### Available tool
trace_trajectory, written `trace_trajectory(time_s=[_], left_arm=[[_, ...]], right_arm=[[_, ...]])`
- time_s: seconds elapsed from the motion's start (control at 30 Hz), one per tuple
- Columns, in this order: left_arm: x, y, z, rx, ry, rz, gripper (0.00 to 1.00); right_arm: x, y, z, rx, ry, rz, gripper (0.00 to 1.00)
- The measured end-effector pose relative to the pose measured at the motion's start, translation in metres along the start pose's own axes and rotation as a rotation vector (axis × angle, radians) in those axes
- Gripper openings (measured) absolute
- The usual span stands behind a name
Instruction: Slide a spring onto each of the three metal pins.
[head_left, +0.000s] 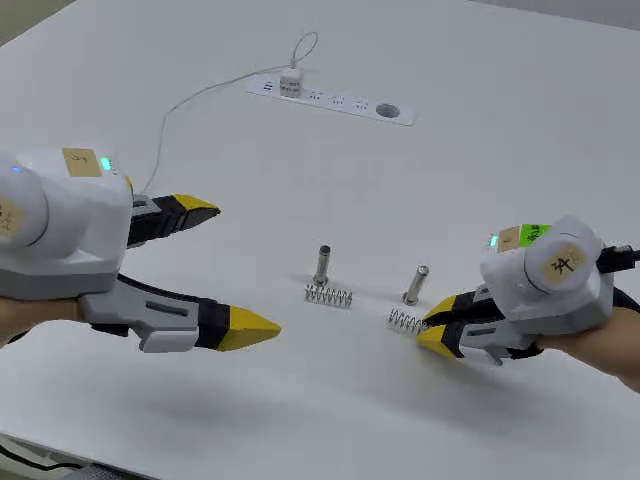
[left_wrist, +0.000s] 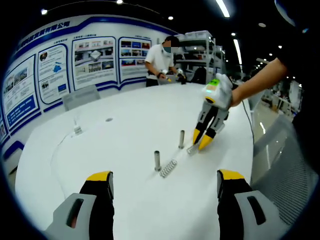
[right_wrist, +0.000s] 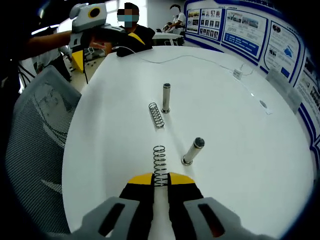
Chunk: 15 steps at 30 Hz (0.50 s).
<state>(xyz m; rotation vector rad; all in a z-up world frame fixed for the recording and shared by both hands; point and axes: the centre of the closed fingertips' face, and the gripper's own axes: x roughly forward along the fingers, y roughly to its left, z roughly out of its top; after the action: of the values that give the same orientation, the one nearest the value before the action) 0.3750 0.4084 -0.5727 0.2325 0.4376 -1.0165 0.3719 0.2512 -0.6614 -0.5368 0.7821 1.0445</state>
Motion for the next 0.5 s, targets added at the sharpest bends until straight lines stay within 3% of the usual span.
trace_trajectory(time_s=[0.23,0.5], left_arm=[[0.008,-0.011,0.003,0.021,0.016,-0.035,0.87],[0.014,-0.017,0.008,0.034,0.015,-0.058,0.87]], right_arm=[[-0.024,-0.005,0.011,0.007,-0.060,-0.040,0.10],[-0.044,0.000,0.025,-0.027,-0.090,-0.064,0.10]])
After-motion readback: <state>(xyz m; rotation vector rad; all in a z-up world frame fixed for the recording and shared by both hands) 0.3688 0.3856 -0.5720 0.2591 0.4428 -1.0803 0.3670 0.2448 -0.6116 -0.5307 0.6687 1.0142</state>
